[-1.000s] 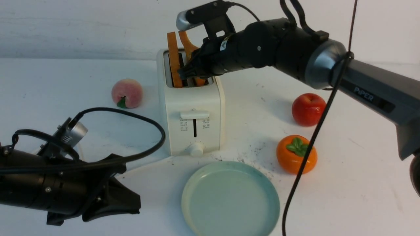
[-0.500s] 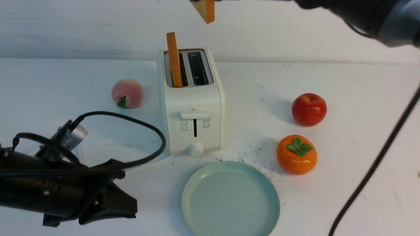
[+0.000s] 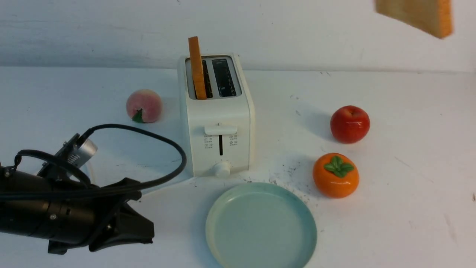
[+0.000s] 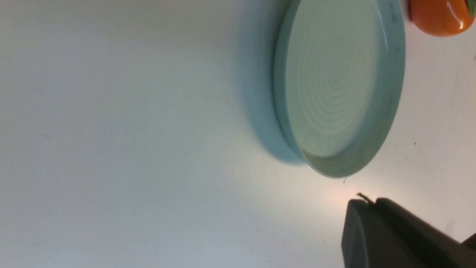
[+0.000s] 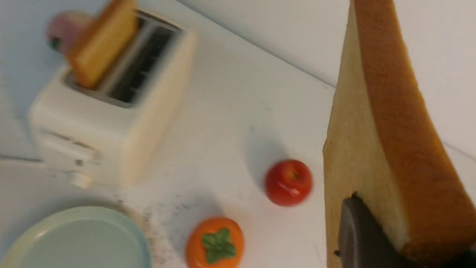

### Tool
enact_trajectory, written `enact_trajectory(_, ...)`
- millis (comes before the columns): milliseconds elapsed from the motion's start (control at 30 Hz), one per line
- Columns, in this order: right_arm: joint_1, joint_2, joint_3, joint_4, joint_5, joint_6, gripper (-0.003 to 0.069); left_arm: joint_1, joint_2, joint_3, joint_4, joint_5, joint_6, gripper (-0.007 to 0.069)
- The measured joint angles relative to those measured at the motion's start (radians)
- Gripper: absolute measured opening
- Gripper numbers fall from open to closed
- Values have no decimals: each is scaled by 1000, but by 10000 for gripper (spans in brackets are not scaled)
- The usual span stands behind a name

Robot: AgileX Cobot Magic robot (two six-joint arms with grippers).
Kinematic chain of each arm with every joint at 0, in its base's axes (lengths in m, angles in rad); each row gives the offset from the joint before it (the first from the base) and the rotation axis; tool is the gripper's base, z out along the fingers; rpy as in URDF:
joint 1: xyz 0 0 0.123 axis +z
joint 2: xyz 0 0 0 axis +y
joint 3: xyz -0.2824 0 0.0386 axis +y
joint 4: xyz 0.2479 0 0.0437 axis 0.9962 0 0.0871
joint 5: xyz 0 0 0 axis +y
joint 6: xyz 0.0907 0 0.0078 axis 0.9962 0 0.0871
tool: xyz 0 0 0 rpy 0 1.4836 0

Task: Take toasted bread from bread machine on white table place on plate.
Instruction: 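Place the held slice of bread on top of the slice on the plate with the right gripper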

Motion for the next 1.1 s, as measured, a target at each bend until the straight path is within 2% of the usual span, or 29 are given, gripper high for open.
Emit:
enact_trajectory(67, -77, -35, 57, -44, 8, 75, 113, 0, 1, 0, 0, -10, 0, 11)
enact_trajectory(200, -172, -74, 175, -17, 8, 148, 113, 0, 1, 0, 0, -13, 0, 11)
enact_trajectory(267, -217, -86, 327, 73, 6, 166, 113, 0, 1, 0, 0, -13, 0, 11)
enact_trajectory(400, -226, -68, 611, 269, -72, 134, 113, 0, 1, 0, 0, -15, 0, 15)
enact_trajectory(500, -226, -31, 785, 455, -212, 53, 111, 0, 1, 0, 0, -16, 0, 17)
enact_trajectory(600, -226, -4, 855, 623, -266, -37, 111, 0, 1, 0, 0, -16, 0, 17)
enact_trajectory(700, -227, 22, 871, 871, -272, -232, 111, 0, 1, 0, 0, -16, 0, 20)
enact_trajectory(867, -227, 58, 871, 1192, -250, -530, 109, 0, 1, 0, 0, -16, 1, 25)
enact_trajectory(933, -227, 81, 871, 1275, -227, -619, 109, 0, 1, 0, -1, -16, 2, 28)
enact_trajectory(1100, -224, 148, 871, 1348, -206, -752, 109, 0, 1, 0, -1, -16, 2, 33)
